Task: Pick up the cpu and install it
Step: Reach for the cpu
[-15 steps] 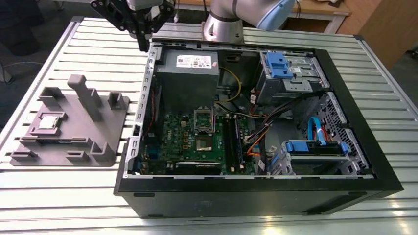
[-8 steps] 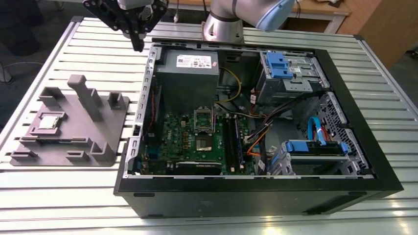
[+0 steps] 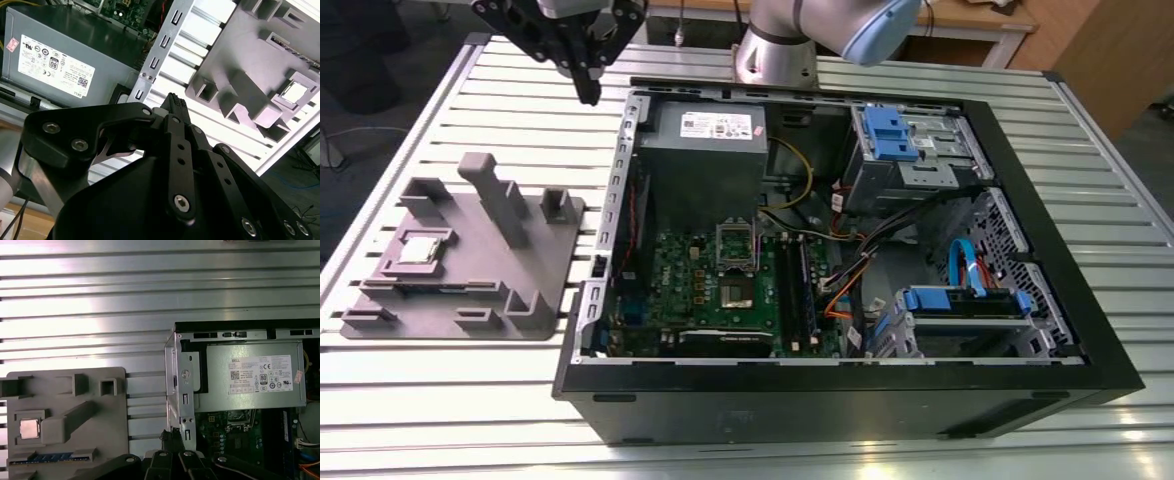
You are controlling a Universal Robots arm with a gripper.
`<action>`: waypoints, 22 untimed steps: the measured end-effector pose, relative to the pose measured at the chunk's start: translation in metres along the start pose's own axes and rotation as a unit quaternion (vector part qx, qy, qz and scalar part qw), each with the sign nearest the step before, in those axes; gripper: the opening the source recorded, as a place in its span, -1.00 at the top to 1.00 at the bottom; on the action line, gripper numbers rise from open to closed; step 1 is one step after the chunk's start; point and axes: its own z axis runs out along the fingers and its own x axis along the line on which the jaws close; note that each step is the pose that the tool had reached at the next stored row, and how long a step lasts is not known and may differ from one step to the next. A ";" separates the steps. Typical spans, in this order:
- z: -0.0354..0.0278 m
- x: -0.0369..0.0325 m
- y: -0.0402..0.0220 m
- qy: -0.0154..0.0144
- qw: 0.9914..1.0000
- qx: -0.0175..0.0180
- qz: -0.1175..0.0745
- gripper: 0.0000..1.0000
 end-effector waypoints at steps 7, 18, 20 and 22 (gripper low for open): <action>-0.0005 0.0090 -0.0007 -0.001 1.000 0.000 0.000 0.79; -0.0008 0.0157 -0.0012 -0.001 1.000 0.000 0.000 0.79; -0.0008 0.0163 -0.0012 -0.001 1.000 0.000 0.000 0.79; -0.0009 0.0168 -0.0012 -0.001 1.000 0.000 0.000 0.79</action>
